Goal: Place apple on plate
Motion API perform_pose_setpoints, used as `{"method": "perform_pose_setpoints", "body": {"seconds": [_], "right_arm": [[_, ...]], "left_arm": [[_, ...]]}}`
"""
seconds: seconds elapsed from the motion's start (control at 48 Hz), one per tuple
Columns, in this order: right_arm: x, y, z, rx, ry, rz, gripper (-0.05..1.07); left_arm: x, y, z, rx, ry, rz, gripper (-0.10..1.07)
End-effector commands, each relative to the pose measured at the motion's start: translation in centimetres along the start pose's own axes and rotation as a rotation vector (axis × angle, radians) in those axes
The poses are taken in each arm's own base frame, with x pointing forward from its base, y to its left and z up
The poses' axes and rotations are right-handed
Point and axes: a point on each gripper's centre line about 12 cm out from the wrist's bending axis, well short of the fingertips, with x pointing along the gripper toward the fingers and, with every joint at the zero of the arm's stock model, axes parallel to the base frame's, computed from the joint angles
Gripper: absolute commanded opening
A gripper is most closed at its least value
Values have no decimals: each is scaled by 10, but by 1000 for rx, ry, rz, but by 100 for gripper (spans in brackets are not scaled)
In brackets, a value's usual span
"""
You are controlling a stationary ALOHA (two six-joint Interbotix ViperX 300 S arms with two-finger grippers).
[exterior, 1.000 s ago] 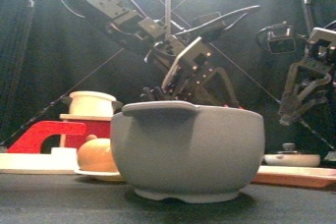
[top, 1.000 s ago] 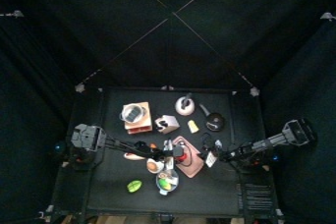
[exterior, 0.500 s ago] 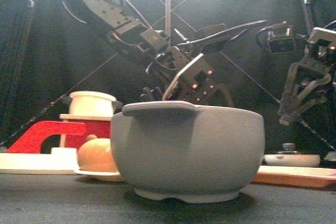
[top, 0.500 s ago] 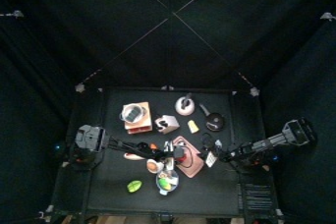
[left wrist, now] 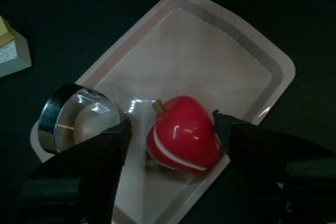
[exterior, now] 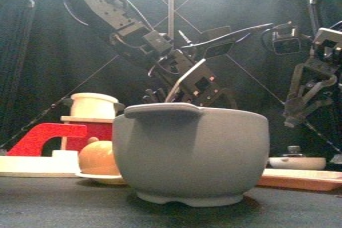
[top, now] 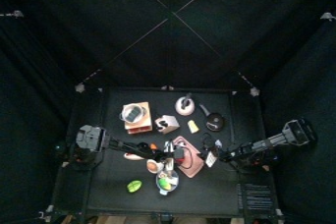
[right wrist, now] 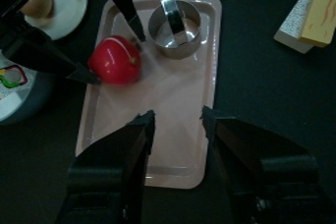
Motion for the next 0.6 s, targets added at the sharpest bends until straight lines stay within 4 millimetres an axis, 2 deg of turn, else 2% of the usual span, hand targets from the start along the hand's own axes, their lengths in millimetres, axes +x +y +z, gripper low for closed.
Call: {"method": "perform_pose_setpoints", "body": {"seconds": [0.0, 0.375, 0.583], "right_arm": [[-2, 2, 4, 6, -14, 11, 80], [-2, 2, 5, 9, -15, 11, 80], [-2, 2, 4, 8, -13, 11, 80]], "left_arm": [[-11, 0, 22, -10, -55, -2, 99], [-35, -2, 38, -20, -105, -8, 99], [-41, -1, 36, -23, -103, -9, 99]]}}
